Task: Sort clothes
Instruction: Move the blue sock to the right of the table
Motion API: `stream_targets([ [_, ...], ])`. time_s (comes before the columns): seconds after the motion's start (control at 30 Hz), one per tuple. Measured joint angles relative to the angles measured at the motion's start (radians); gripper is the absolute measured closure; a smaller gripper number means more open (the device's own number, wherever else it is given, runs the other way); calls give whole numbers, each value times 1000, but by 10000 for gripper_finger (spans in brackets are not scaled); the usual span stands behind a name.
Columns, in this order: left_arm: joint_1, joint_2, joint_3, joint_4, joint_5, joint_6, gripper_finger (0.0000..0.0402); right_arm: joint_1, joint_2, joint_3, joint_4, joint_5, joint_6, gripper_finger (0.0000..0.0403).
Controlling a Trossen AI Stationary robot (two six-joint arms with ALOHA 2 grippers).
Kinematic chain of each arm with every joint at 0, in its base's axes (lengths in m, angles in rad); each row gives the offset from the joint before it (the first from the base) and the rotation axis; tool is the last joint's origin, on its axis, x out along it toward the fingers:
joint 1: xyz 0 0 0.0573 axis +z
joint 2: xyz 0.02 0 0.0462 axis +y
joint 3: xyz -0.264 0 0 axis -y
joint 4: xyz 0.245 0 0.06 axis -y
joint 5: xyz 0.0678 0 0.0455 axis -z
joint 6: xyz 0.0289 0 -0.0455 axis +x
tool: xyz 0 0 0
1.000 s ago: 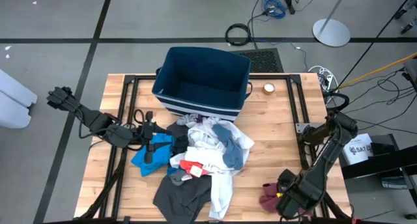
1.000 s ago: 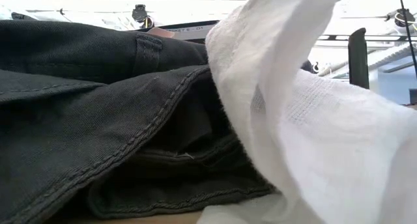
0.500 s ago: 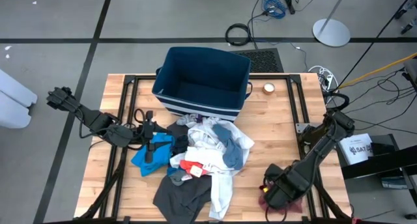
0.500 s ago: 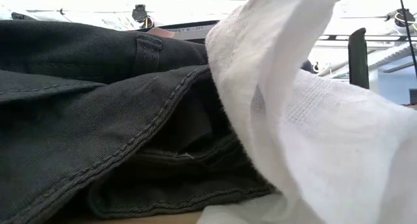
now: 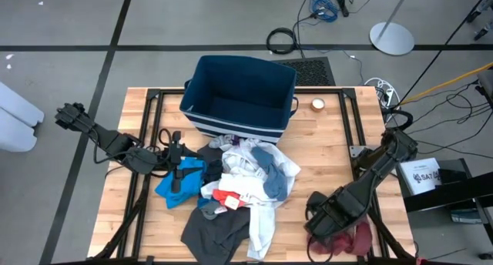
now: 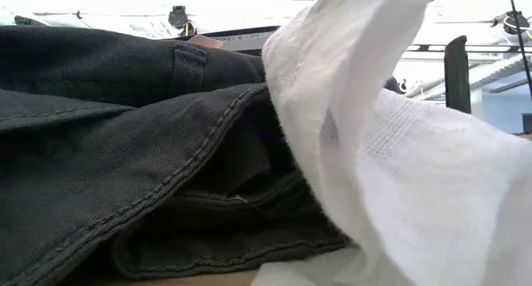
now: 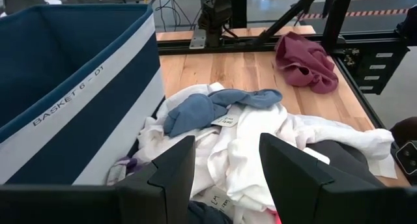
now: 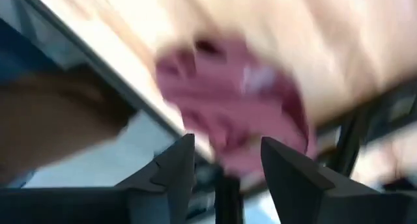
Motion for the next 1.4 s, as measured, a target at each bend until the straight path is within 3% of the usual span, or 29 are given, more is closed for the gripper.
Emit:
stream_targets([
  [0.3, 0, 0, 0, 0, 0, 0, 220, -99, 6, 5, 164, 584, -446, 240],
  [0.43, 0, 0, 0, -1, 0, 0, 220, -167, 6, 5, 295, 741, -624, 240],
  [0.7, 0, 0, 0, -3, 1, 1, 220, -303, 16, -60, 511, 774, -840, 240],
  [1.0, 0, 0, 0, -13, 1, 1, 220, -401, 18, -254, 634, 861, -803, 241],
  [1.4, 0, 0, 0, -13, 1, 2, 220, -473, 18, -415, 892, 837, -874, 241],
])
